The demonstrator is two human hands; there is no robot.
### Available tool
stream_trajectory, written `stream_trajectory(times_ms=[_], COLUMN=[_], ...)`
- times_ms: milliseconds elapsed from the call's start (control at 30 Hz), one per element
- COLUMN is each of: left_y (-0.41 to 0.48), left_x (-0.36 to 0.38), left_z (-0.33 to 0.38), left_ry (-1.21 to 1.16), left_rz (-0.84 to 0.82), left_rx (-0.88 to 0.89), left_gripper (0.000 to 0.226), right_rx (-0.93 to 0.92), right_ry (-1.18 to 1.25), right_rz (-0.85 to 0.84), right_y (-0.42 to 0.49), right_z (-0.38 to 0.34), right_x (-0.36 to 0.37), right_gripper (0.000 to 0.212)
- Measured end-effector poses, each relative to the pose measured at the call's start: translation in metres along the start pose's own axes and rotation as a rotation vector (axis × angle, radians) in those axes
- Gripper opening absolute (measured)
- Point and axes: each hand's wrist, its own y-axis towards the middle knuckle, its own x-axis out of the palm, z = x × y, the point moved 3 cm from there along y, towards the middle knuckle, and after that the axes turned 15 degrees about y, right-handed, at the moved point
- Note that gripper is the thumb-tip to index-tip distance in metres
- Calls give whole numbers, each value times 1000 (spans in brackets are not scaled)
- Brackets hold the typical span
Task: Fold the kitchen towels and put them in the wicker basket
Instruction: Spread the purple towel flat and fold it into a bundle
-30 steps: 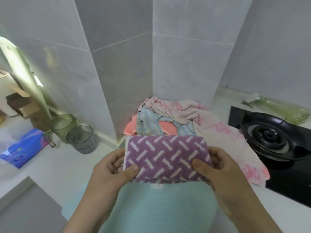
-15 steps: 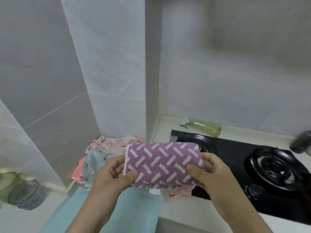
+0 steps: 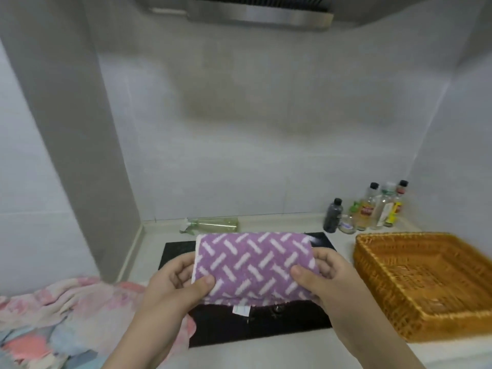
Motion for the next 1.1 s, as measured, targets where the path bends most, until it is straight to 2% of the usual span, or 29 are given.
stream_trajectory(times_ms=[200,500,833,1100], left_y=[35,102,193,236], left_x=[63,163,245,301], left_z=[5,-8,-37,-35], left_ry=[21,31,10,2], left_rz=[-98,-246,-226,-236], left_rx=[-16,-36,-104,-118], left_gripper=[103,99,95,95], right_rx=[-11,-32,39,46], right_ry=[53,50,-63,-90], right_rz=[113,326,330,333], right_y=[4,43,141,178], right_z=[-16,-28,-44,-58], right_x=[-61,-158,-240,-296], right_gripper=[26,30,32,32])
